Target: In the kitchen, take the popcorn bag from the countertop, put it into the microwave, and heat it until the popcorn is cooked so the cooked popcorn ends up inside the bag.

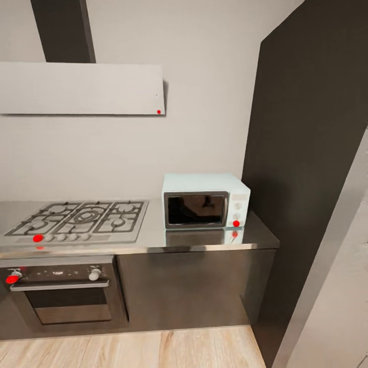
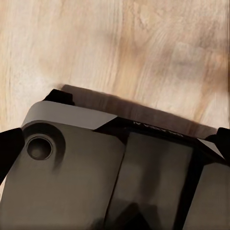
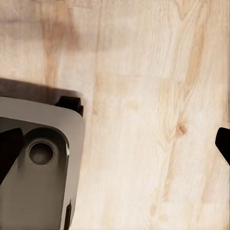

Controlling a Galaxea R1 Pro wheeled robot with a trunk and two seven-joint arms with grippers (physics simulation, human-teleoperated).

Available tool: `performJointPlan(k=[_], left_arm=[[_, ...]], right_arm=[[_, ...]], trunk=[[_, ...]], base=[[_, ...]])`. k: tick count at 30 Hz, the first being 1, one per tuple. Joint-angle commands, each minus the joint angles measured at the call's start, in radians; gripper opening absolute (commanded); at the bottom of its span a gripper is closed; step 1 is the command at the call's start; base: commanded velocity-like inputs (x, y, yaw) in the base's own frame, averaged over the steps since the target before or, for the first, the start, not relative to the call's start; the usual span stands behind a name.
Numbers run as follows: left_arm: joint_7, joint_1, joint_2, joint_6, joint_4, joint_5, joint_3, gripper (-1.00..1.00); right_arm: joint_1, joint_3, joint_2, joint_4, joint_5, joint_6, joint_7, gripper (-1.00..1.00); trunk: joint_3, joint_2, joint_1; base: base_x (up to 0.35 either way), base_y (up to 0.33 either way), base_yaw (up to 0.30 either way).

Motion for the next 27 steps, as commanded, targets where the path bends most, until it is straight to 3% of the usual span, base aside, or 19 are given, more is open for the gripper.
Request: performJointPlan(k=[1,8,20,27], left_arm=[[0.003,-0.001,0.000,-0.001,0.000,0.008,-0.008,1.00],[0.004,-0.001,0.000,-0.001,0.000,0.009,-0.008,1.00],[0.003,-0.001,0.000,-0.001,0.000,0.009,-0.008,1.00],[0.003,-0.001,0.001,-0.001,0.000,0.009,-0.008,1.00]], right_arm=[[-0.001,0.007,0.000,0.002,0.006,-0.002,0.002,1.00],[-0.001,0.007,0.001,0.002,0.006,0.000,0.002,1.00],[-0.001,0.007,0.003,0.002,0.010,0.002,0.002,1.00],[-0.001,0.008,0.004,0.002,0.010,0.001,0.002,1.00]], trunk=[[-0.001,-0.001,0.000],[-0.001,-0.001,0.000],[-0.001,-0.001,0.000],[-0.001,-0.001,0.000]], base=[[0.003,-0.008,0.000],[0.021,-0.052,0.000],[0.089,-0.252,0.005],[0.010,-0.022,0.067]])
